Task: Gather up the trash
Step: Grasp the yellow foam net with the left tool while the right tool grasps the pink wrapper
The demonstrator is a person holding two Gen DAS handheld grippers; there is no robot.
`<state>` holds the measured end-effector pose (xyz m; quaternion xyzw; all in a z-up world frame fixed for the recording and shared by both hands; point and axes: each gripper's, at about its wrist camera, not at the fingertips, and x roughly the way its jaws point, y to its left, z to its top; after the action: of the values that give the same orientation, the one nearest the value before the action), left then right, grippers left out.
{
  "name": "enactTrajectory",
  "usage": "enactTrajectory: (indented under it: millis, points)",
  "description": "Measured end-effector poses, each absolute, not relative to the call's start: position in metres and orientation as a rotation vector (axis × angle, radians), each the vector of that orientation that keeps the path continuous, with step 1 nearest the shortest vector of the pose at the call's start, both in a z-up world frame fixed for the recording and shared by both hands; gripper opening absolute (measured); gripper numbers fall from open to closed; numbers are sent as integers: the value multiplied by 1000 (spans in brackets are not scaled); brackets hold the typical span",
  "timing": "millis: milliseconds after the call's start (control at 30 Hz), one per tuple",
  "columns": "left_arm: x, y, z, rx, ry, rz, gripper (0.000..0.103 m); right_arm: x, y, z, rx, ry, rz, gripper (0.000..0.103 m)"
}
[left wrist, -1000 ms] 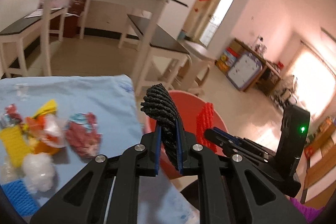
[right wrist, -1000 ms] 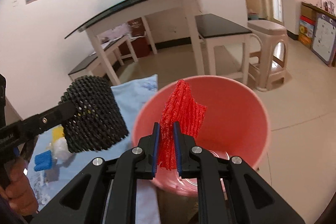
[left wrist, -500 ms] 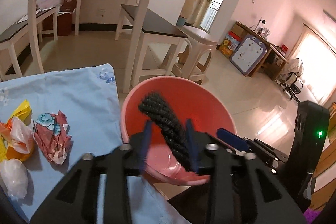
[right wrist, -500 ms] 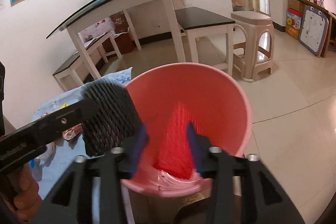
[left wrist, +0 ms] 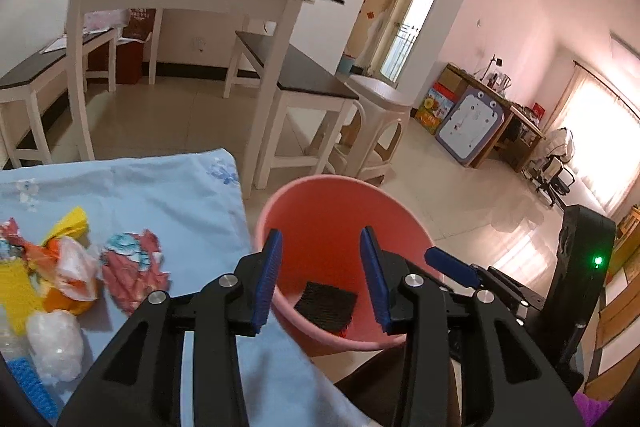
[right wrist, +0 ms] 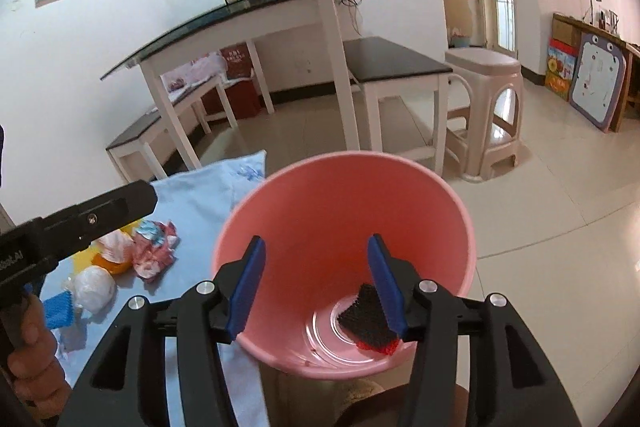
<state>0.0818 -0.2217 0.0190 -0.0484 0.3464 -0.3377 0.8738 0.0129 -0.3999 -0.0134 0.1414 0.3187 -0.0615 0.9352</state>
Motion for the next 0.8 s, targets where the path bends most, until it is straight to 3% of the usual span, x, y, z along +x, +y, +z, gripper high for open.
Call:
enactTrajectory:
  millis: [367,800]
  points:
    - [65,-157,36,-101,658,-585,41,17,-351,8,278,619,22,53]
    - [78,-40,27,-223,676,-306,41,51,-277,10,200,642,198,61]
